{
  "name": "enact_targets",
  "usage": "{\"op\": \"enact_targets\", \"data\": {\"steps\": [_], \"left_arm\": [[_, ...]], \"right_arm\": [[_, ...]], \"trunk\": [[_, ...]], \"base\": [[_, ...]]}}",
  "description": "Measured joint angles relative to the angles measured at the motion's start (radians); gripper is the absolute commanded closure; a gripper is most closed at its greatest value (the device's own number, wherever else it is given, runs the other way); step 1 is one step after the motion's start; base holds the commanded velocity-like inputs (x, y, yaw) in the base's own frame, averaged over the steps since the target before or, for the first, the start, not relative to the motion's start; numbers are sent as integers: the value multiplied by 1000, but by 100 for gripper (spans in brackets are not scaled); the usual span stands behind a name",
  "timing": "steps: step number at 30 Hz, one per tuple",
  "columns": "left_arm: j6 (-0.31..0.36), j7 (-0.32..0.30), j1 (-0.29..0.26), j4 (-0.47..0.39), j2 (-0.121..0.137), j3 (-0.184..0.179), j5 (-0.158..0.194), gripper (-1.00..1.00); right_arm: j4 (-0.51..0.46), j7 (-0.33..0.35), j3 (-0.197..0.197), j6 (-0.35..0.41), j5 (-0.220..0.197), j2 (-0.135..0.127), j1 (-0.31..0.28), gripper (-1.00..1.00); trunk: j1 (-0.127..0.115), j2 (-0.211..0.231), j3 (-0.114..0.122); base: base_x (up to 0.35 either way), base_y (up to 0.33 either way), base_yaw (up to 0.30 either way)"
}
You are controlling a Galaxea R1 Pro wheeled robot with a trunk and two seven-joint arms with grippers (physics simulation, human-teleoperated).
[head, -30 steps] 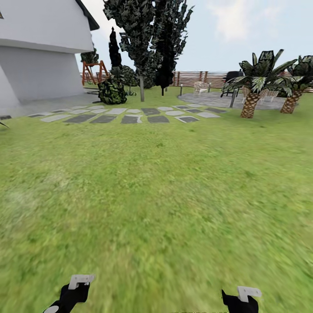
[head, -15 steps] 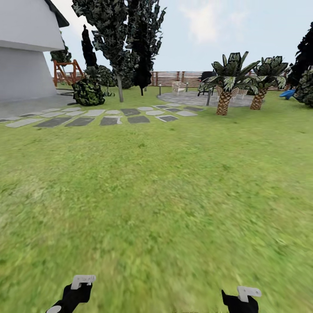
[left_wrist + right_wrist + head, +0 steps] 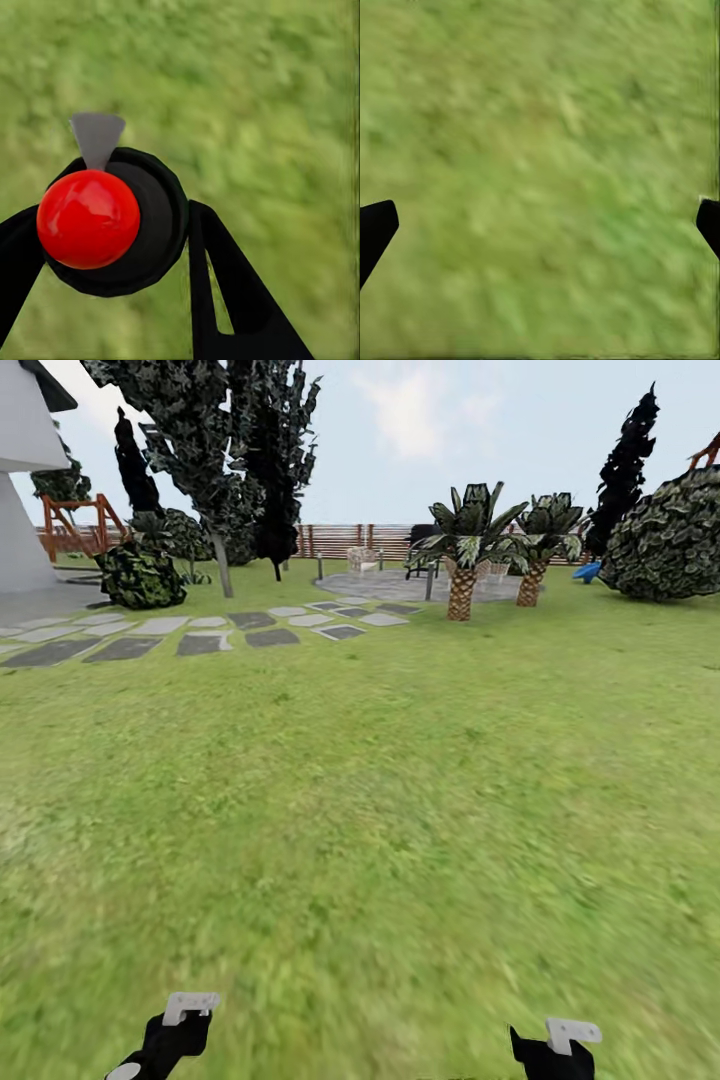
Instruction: In the garden, pick up the pesticide atomizer on the floor and spray pesticide onto both trees until each tree trunk is fully covered.
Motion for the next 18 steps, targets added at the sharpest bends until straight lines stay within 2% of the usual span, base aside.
{"op": "enact_targets", "data": {"steps": [9,18], "left_arm": [[-2,-7,0,0,-1,-1,0,100],[-4,-1,0,0,-1,-1,0,100]], "right_arm": [[-2,0,-8,0,-1,-3,0,-100],[-2,0,-8,0,-1,-2,0,-100]], "trunk": [[0,0,0],[0,0,0]], "base": [[7,-2,-300],[218,-137,-300]]}}
